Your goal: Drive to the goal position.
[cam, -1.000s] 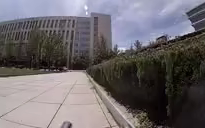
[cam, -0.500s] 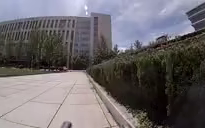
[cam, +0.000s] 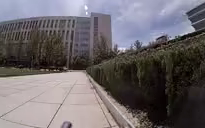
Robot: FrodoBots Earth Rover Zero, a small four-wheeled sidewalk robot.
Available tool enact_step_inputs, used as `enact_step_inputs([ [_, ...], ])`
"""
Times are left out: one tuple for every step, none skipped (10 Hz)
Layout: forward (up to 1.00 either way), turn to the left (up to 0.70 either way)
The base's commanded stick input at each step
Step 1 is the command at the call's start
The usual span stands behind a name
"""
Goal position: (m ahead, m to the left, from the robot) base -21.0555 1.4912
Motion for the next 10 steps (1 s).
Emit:
enact_step_inputs([
  [0.10,0.00],
  [0.10,0.00],
  [0.10,0.00],
  [0.10,0.00],
  [0.10,0.00],
  [0.10,0.00],
  [0.10,0.00],
  [0.10,0.00],
  [0.10,0.00],
  [0.10,0.00],
])
